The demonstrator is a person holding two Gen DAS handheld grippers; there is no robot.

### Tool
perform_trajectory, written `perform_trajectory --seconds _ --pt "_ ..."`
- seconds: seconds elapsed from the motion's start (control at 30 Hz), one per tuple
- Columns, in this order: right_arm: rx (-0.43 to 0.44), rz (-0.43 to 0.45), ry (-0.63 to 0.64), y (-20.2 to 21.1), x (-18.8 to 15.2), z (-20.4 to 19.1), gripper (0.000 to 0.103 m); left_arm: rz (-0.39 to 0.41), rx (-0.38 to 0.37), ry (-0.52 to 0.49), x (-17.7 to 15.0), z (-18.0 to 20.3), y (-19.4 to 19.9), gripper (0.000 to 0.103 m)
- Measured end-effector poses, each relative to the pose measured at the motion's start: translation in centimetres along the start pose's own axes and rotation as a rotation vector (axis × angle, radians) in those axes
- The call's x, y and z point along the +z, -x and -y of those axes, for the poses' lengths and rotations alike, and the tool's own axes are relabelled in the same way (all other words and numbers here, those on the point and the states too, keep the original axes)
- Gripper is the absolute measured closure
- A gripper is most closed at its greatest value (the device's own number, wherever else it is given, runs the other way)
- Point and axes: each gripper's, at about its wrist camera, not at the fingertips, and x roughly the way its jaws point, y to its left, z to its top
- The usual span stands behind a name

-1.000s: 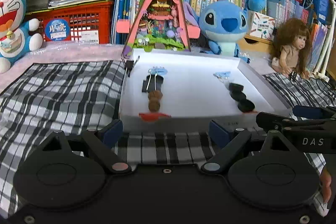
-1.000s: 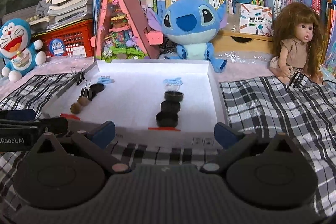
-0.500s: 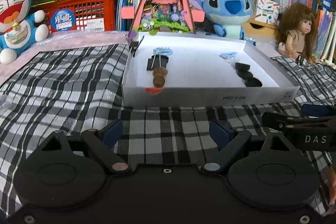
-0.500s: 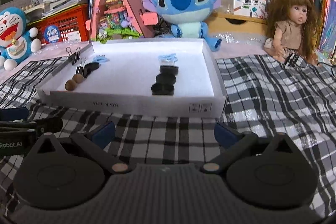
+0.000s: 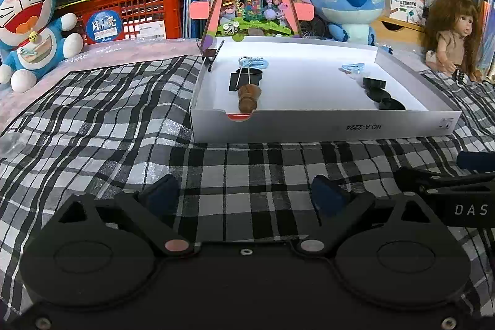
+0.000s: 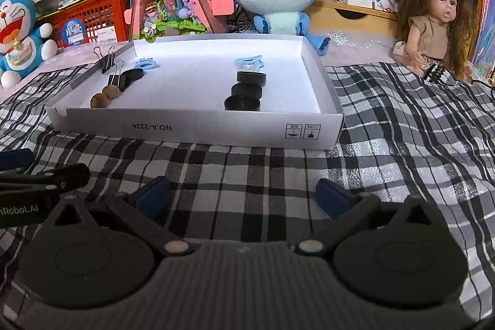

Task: Organize rigid objects

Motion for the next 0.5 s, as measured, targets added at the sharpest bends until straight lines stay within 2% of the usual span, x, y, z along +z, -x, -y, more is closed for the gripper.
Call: perform_trajectory --seconds 0.23,0.5 --pt "-0.002 -0.001 0.003 -0.13 -0.04 -0.08 0.000 -0.012 0.015 0.015 0.04 -0.31 -0.31 0.001" --pt "0.001 -0.001 -0.001 -0.18 -0.06 -0.01 0.000 -0.013 0.018 0.016 0.00 -0.32 -0.30 0.001"
